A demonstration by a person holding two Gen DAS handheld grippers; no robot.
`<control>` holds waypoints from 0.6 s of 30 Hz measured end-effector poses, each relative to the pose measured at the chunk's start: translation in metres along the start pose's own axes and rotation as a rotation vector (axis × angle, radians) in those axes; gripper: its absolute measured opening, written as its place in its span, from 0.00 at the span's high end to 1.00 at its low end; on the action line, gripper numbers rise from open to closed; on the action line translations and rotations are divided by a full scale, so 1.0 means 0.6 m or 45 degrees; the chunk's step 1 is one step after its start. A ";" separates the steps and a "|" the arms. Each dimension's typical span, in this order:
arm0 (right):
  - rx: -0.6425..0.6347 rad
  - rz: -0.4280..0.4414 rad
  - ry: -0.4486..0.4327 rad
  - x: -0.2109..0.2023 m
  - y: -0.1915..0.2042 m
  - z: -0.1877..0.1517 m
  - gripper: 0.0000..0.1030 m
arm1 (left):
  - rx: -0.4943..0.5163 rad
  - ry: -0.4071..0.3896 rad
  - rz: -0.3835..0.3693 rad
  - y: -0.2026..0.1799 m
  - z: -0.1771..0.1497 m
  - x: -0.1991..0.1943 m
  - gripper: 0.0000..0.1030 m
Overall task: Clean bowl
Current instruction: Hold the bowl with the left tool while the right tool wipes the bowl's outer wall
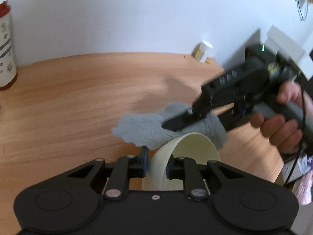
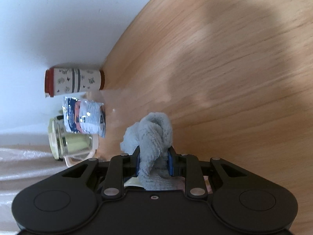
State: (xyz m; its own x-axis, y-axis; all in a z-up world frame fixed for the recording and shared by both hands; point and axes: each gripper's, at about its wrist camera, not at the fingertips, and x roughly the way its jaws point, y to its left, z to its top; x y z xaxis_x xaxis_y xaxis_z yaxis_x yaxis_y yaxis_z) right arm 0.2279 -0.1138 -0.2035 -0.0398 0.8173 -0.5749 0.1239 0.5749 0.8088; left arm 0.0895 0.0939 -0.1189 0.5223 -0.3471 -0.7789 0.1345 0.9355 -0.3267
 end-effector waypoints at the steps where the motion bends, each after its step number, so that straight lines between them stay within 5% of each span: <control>1: 0.016 -0.004 0.002 -0.004 -0.009 -0.003 0.73 | -0.030 -0.015 -0.004 0.001 0.000 -0.005 0.85; 5: 0.088 0.001 0.000 -0.020 -0.048 -0.021 0.73 | -0.130 -0.059 -0.017 0.004 -0.001 -0.021 0.85; 10: 0.262 0.144 -0.045 -0.038 -0.098 -0.053 0.73 | -0.257 -0.094 -0.038 0.008 -0.004 -0.031 0.85; 18: 0.367 0.286 -0.134 -0.074 -0.115 -0.063 0.73 | -0.207 -0.090 -0.024 -0.017 0.001 -0.026 0.85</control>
State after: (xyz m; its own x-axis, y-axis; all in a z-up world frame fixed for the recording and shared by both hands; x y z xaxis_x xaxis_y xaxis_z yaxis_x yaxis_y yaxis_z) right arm 0.1839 -0.1884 -0.2293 0.1204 0.9044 -0.4092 0.3924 0.3353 0.8565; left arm 0.0807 0.0899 -0.1034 0.5798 -0.3534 -0.7342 0.0099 0.9040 -0.4273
